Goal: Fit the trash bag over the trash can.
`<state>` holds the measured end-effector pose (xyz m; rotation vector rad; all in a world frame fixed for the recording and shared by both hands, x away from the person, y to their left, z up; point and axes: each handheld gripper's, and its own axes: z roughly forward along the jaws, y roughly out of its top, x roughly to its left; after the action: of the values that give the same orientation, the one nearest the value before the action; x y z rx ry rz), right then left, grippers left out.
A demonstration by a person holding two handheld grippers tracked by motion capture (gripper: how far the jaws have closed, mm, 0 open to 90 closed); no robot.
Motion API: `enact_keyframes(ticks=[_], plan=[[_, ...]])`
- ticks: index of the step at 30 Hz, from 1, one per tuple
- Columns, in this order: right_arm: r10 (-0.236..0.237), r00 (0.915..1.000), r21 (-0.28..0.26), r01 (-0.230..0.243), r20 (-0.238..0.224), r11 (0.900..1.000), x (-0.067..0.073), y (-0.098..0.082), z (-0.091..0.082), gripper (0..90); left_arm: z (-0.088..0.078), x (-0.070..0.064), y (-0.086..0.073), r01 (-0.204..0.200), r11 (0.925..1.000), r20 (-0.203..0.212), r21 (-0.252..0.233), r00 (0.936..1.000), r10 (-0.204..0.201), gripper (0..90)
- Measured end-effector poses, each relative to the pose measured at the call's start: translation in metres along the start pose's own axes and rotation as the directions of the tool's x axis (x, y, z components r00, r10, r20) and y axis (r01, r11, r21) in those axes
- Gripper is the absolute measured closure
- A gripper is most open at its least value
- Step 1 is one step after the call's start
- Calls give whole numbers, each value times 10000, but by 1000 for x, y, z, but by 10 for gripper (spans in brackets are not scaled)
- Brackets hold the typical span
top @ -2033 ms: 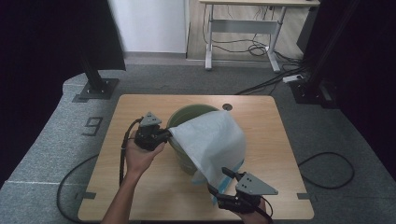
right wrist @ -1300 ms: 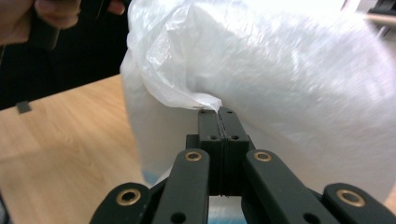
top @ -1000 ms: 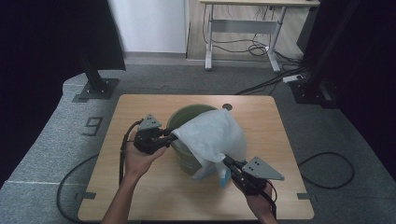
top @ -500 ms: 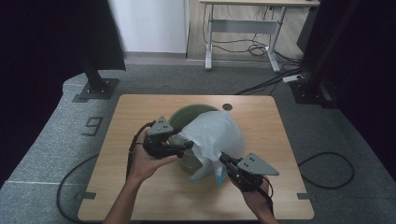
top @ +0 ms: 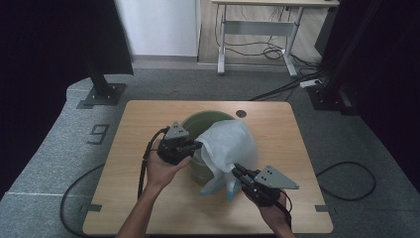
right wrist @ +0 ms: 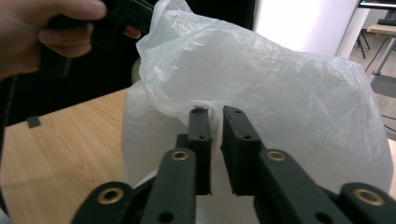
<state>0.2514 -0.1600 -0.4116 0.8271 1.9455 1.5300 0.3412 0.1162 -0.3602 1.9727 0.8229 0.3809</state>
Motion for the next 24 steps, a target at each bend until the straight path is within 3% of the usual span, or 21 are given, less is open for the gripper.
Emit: enact_keyframes(ticks=[5, 6, 11, 19, 24], plan=[[85, 9999, -234, -83, 61, 9997, -1, 0, -9, 649, -3, 8, -2, 251, 9996, -201, -124, 9995, -253, 879], [101, 9997, -349, -93, 214, 9993, -3, -1, -13, 586, -5, 14, -2, 407, 9991, -353, -110, 9985, -411, 886], [360, 9969, -485, -326, 705, 9983, -13, -3, -22, 481, -9, 28, -3, 830, 9965, -452, -113, 9955, -834, 893], [1166, 9911, -801, -1113, 648, 9906, -38, -9, -35, 412, -18, 47, -5, 1244, 9920, -648, -234, 9900, -1257, 894], [1273, 9872, -948, -1183, 957, 9884, -52, -10, -44, 399, -23, 55, -6, 1482, 9882, -677, -376, 9863, -1505, 894]])
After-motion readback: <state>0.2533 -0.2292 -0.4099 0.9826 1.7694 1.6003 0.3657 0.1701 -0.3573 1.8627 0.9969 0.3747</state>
